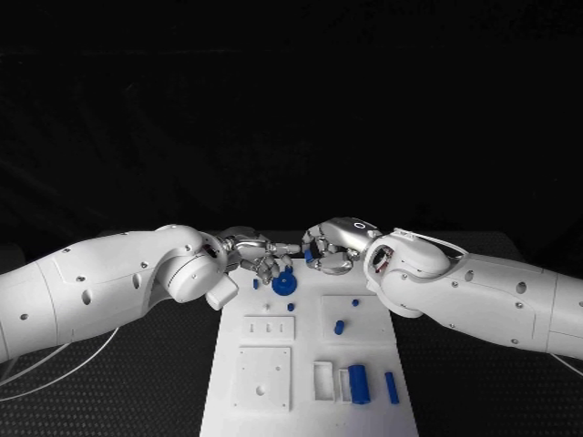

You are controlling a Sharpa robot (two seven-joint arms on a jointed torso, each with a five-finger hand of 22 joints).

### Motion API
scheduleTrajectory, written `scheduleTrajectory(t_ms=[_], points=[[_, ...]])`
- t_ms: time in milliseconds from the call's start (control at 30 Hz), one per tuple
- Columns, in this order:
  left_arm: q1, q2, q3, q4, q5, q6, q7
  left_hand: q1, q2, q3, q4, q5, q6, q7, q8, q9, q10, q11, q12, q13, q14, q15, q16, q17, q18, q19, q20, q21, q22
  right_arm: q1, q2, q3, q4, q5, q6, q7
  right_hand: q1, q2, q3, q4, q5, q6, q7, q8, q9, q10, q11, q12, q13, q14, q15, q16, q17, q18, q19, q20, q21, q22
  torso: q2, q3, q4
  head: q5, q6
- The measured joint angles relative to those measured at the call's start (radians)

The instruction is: Assemble the parts on the task board

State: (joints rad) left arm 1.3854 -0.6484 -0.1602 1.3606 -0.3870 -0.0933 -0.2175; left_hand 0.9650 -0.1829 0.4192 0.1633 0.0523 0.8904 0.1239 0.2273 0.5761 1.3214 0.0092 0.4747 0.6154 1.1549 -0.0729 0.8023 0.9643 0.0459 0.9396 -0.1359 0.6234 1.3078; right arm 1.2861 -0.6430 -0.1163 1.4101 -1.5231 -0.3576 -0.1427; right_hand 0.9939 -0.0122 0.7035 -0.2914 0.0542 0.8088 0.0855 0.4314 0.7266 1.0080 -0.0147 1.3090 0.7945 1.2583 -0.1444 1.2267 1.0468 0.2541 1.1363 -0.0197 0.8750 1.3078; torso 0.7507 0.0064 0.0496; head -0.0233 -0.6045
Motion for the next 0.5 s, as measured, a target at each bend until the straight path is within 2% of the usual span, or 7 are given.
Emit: scheduleTrajectory(t_ms=[500], points=[[0.0, 0.012, 0.0, 0.007, -0.008, 0.001, -0.014, 0.031, 0.023, -0.017, 0.006, 0.0, 0.0, 0.0, 0.0, -0.004, -0.01, -0.004, 0.008, 0.013, -0.003, -0.003, 0.008, -0.011, 0.0, -0.004, 0.004, 0.008, 0.0, 0.0, 0.019, 0.0, 0.023, -0.015, 0.006, -0.011, 0.0, 0.0, -0.001, -0.001, 0.0, 0.001, -0.001, 0.002, 0.0, 0.002, -0.002, 0.0, 0.0, 0.003, 0.0, 0.0, 0.0, 0.0, 0.0, 0.0, 0.0, 0.0, 0.001, -0.0005, -0.0007, 0.002, -0.004]])
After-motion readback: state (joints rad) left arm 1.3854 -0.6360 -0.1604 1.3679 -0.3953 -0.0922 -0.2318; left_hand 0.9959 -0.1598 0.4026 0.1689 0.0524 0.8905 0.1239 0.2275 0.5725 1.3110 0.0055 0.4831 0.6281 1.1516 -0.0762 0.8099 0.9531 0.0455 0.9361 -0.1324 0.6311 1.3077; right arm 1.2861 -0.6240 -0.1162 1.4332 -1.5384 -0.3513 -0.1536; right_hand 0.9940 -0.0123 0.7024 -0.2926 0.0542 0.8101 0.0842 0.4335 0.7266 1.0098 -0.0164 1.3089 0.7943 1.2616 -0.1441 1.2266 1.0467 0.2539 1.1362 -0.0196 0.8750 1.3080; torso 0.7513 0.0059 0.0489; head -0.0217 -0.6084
